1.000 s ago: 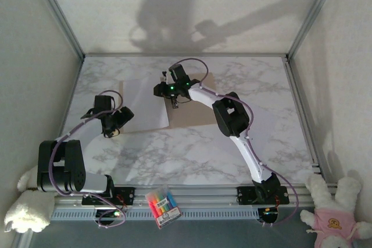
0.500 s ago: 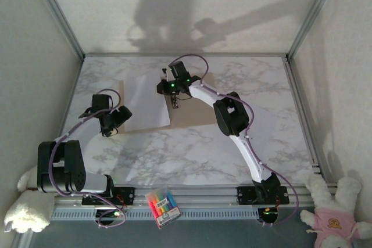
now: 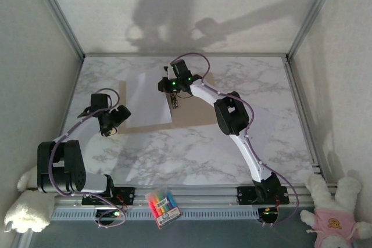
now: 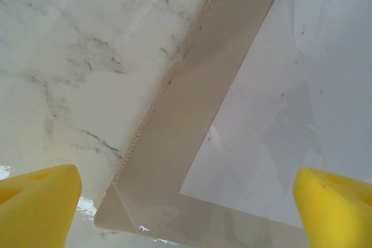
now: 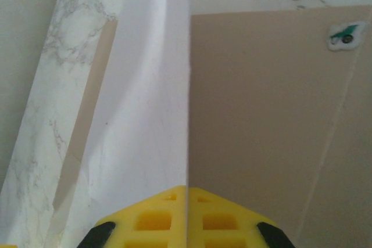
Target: Put the files into the folder
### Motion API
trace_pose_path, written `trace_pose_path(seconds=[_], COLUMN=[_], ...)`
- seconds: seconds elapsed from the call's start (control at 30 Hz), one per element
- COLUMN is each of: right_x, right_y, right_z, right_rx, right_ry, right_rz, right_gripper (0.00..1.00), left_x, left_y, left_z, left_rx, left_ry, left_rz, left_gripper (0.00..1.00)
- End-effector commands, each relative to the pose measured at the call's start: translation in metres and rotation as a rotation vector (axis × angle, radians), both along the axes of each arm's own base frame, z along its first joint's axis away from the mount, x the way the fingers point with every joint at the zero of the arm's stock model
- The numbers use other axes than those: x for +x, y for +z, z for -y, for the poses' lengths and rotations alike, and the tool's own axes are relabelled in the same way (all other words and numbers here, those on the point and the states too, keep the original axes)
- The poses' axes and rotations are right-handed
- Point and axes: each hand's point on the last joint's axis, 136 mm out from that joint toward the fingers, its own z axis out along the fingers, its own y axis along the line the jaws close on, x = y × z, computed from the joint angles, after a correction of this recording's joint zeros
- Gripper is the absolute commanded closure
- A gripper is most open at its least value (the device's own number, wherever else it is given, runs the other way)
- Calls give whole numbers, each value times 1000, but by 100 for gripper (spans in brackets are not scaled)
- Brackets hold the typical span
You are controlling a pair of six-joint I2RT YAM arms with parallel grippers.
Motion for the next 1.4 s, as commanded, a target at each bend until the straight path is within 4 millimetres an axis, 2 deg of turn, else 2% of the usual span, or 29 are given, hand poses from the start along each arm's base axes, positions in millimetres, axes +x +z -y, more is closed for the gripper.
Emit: trace_pose_path(seconds=[0.0, 0.3, 0.53, 0.77, 0.97, 1.13, 1.37], right_x=[-2, -14, -26, -34, -33, -31, -22], right_y=[-4, -14, -15, -13, -14, -8, 12], right_z=[-12, -20, -27, -29, -24, -20, -13], right_rx=[35, 32, 29, 39, 15, 9, -2], right_ry=[40, 37, 38, 46, 40, 37, 39], right_rz=[-9, -50, -66, -59, -54, -50, -12], right_gripper=[97, 97, 97, 97, 97, 96, 96], left_x=[2, 3, 4, 1, 2, 0, 0], left_y=[11, 10, 11, 8, 8, 3, 4], left_z=[-6, -5, -5, -4, -4, -3, -3], left_rx=[21, 13, 8, 7, 3, 0, 0], left_ry=[2, -1, -1, 1, 1, 2, 2], left_rz=[16, 13, 14, 11, 11, 3, 7], left_gripper=[6, 6, 6, 6, 6, 6, 6])
